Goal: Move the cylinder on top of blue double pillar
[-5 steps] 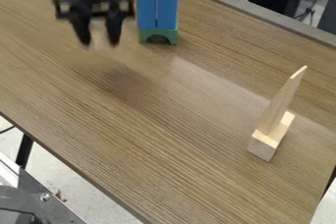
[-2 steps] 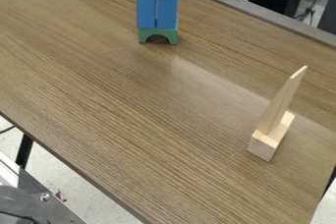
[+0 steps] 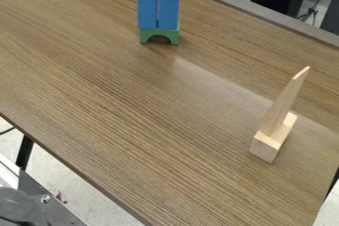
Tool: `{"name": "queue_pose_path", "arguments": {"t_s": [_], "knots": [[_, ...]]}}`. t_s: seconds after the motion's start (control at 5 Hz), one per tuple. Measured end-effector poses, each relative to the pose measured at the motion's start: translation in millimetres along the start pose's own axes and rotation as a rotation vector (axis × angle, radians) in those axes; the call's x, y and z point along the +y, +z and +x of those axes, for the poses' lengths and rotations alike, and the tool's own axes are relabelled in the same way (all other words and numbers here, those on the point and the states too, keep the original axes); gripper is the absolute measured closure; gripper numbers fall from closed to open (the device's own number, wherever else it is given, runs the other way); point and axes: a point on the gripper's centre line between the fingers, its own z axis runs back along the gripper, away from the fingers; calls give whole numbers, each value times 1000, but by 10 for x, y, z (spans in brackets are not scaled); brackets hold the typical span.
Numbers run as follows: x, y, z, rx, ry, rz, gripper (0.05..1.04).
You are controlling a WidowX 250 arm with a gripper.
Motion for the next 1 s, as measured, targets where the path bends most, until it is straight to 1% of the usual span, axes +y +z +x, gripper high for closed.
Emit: {"name": "queue_pose_path", "arguments": {"t_s": [0.4,0.6,1.0], "knots": [[-68,-113,64,10,2,6,530],[-96,-128,125,6,7,6,530],[-158,-264,224,32,13,18,530]]}}
